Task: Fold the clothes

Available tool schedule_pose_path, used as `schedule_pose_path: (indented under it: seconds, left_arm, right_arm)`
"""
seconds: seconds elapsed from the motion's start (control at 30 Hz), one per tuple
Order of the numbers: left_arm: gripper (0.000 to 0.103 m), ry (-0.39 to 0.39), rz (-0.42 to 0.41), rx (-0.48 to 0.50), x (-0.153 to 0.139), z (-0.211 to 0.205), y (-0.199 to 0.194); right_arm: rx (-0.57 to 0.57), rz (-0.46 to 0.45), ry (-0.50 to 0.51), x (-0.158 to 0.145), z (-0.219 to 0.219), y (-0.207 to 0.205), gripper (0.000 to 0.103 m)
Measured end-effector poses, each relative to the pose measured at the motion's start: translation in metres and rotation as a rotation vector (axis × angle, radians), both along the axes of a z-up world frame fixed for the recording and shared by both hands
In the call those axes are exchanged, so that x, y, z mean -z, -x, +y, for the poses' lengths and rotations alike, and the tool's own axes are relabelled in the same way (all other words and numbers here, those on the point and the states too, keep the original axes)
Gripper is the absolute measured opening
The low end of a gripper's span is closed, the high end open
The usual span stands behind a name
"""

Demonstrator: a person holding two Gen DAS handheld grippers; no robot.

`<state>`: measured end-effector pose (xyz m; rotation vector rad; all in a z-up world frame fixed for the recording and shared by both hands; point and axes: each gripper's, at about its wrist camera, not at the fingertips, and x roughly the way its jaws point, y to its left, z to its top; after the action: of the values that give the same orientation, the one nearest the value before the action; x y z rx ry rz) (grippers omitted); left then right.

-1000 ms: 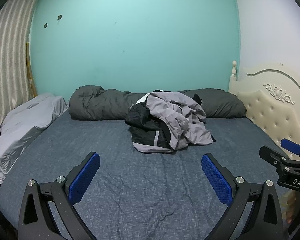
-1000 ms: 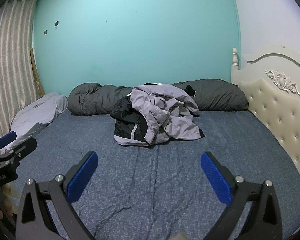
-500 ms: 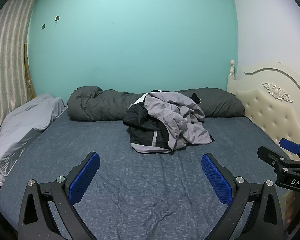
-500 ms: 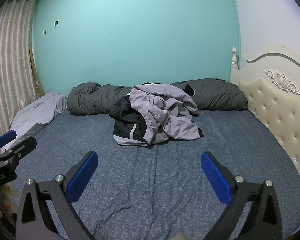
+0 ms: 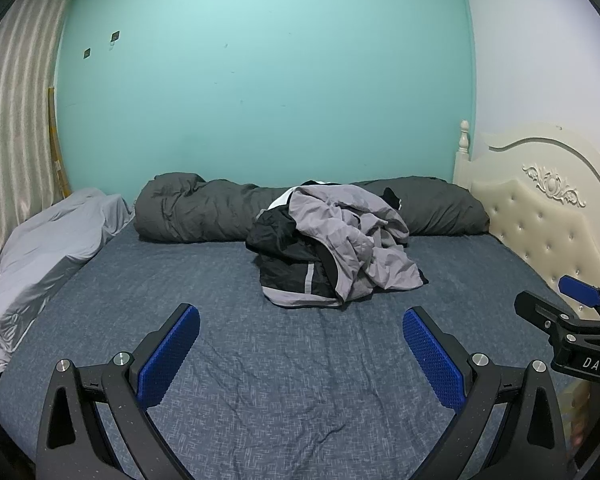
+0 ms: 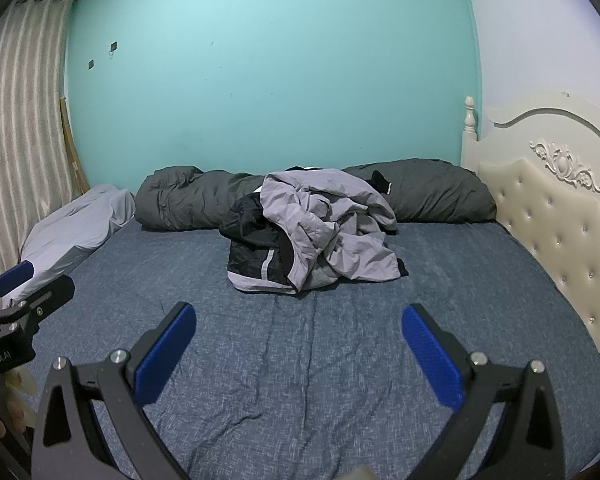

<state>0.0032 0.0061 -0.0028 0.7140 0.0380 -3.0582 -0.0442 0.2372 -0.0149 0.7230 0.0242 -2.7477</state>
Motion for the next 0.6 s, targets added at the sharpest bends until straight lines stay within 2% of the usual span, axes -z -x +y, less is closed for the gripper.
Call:
schedule_pose_path:
  seconds: [0.6]
  left_arm:
    - [0.103, -0.004, -0.005, -0.01, -0.001, -0.0031, 0.007]
  right_arm:
    - [0.003, -0.009, -0.008, -0.0015, -0.0013, 0.0033, 0.103]
